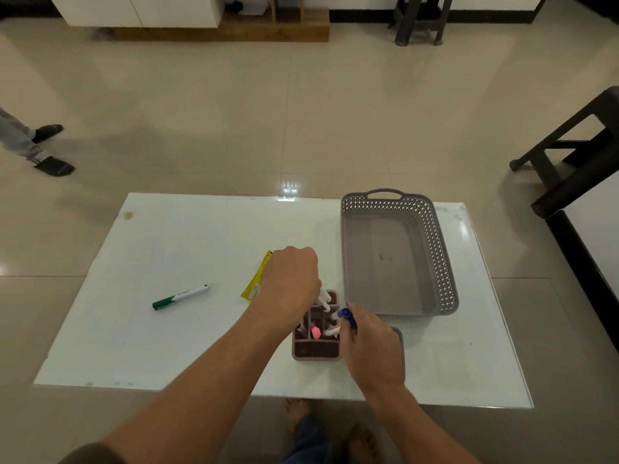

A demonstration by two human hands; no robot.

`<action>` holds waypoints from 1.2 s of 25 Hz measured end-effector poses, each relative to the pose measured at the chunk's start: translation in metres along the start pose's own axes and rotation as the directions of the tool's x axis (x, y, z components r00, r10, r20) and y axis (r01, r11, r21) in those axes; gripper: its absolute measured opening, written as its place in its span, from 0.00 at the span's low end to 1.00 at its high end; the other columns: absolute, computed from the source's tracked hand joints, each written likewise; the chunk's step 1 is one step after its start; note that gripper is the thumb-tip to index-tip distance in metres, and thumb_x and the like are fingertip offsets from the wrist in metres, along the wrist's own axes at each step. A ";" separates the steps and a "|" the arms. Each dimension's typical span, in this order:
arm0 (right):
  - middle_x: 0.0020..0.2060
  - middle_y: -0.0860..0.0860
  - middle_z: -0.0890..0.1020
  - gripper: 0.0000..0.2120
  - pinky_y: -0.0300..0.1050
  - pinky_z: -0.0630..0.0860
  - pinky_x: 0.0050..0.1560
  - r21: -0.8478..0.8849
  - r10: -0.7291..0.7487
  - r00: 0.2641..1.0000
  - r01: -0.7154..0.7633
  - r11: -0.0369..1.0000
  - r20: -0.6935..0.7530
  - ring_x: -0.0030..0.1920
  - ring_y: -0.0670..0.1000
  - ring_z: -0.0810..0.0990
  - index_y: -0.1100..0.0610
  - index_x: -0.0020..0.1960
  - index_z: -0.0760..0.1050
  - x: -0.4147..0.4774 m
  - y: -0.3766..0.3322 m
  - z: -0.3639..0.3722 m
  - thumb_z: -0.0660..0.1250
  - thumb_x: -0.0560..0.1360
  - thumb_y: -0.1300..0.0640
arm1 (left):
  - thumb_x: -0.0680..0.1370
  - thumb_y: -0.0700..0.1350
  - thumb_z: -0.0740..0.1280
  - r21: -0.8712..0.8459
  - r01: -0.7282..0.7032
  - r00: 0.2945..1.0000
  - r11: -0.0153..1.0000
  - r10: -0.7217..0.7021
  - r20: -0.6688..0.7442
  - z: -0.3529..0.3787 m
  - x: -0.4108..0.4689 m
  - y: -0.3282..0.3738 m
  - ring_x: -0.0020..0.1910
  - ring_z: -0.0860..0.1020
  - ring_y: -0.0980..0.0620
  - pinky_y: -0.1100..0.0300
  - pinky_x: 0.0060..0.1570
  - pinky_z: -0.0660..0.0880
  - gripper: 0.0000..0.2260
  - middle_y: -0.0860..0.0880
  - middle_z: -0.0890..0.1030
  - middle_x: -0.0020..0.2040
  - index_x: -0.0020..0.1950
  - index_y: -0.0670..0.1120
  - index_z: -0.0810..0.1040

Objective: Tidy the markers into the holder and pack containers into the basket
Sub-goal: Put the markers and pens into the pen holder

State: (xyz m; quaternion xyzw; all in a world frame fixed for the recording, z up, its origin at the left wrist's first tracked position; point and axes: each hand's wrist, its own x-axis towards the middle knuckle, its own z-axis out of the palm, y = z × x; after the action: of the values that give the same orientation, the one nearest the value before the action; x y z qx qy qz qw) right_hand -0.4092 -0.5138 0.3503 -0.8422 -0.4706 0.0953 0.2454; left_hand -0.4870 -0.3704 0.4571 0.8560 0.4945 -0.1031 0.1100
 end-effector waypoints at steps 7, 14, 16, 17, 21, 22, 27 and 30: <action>0.36 0.48 0.85 0.09 0.37 0.80 0.33 -0.076 -0.059 0.998 0.059 0.995 0.003 0.30 0.46 0.82 0.55 0.50 0.84 0.009 -0.001 -0.002 0.78 0.72 0.54 | 0.79 0.49 0.68 -0.007 -0.004 1.000 1.000 0.004 0.022 0.001 0.000 0.003 0.36 0.74 0.51 0.59 0.40 0.71 0.08 0.47 0.79 0.39 0.44 0.46 0.76; 0.39 0.48 0.86 0.09 0.39 0.80 0.36 -0.140 -0.104 0.985 0.124 0.982 0.139 0.32 0.47 0.82 0.54 0.54 0.82 0.010 -0.002 -0.011 0.75 0.76 0.52 | 0.79 0.49 0.68 -0.015 0.008 1.000 1.000 -0.007 0.028 0.002 0.000 0.003 0.36 0.74 0.51 0.59 0.39 0.69 0.08 0.48 0.76 0.38 0.44 0.47 0.76; 0.50 0.47 0.86 0.11 0.39 0.79 0.49 -0.128 -0.033 0.972 0.065 0.990 0.235 0.44 0.48 0.84 0.51 0.61 0.78 0.014 -0.004 -0.013 0.66 0.82 0.49 | 0.79 0.49 0.68 -0.015 0.012 1.000 1.000 -0.012 0.026 0.002 0.001 0.003 0.36 0.74 0.51 0.60 0.40 0.69 0.07 0.48 0.79 0.40 0.46 0.46 0.78; 0.53 0.46 0.85 0.12 0.38 0.78 0.53 -0.121 -0.001 0.968 0.032 0.992 0.250 0.48 0.47 0.83 0.50 0.63 0.77 0.016 -0.003 -0.015 0.63 0.83 0.48 | 0.79 0.49 0.68 -0.019 0.012 1.000 1.000 -0.012 0.022 0.002 0.002 0.003 0.36 0.74 0.51 0.60 0.40 0.70 0.07 0.48 0.81 0.41 0.47 0.46 0.79; 0.56 0.47 0.84 0.17 0.39 0.77 0.58 -0.066 0.134 0.955 -0.121 0.990 0.266 0.53 0.47 0.83 0.50 0.69 0.73 0.022 -0.001 -0.016 0.65 0.82 0.48 | 0.80 0.50 0.68 -0.037 0.016 1.000 0.999 -0.016 0.008 0.003 0.004 0.003 0.37 0.75 0.51 0.59 0.43 0.73 0.08 0.47 0.83 0.44 0.50 0.46 0.81; 0.57 0.47 0.84 0.20 0.40 0.78 0.58 -0.069 0.139 0.953 -0.125 0.990 0.270 0.54 0.48 0.83 0.50 0.72 0.70 0.021 -0.002 -0.017 0.65 0.82 0.48 | 0.80 0.50 0.68 -0.041 0.019 1.000 0.999 -0.019 0.008 0.004 0.005 0.003 0.37 0.75 0.51 0.59 0.44 0.74 0.08 0.47 0.83 0.44 0.51 0.46 0.82; 0.55 0.47 0.84 0.15 0.39 0.78 0.51 -0.129 0.048 0.957 -0.011 0.992 0.287 0.50 0.48 0.83 0.51 0.68 0.72 0.013 -0.006 -0.023 0.64 0.83 0.51 | 0.80 0.50 0.68 -0.044 0.030 0.999 0.999 -0.029 0.012 0.004 0.007 0.004 0.37 0.75 0.52 0.59 0.44 0.73 0.09 0.47 0.83 0.44 0.51 0.46 0.82; 0.51 0.47 0.85 0.11 0.38 0.78 0.49 -0.148 0.053 0.951 -0.008 0.989 0.303 0.45 0.47 0.82 0.51 0.62 0.77 0.016 -0.012 -0.025 0.66 0.82 0.50 | 0.80 0.51 0.68 -0.039 0.032 0.999 0.999 -0.031 0.010 0.003 0.009 0.006 0.37 0.74 0.52 0.60 0.41 0.71 0.09 0.47 0.83 0.44 0.50 0.46 0.81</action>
State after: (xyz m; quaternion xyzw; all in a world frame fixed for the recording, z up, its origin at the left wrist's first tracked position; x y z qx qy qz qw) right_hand -0.4003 -0.5034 0.3794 -0.8400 -0.4953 0.1943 0.1063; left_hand -0.4778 -0.3670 0.4525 0.8453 0.5093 -0.0993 0.1276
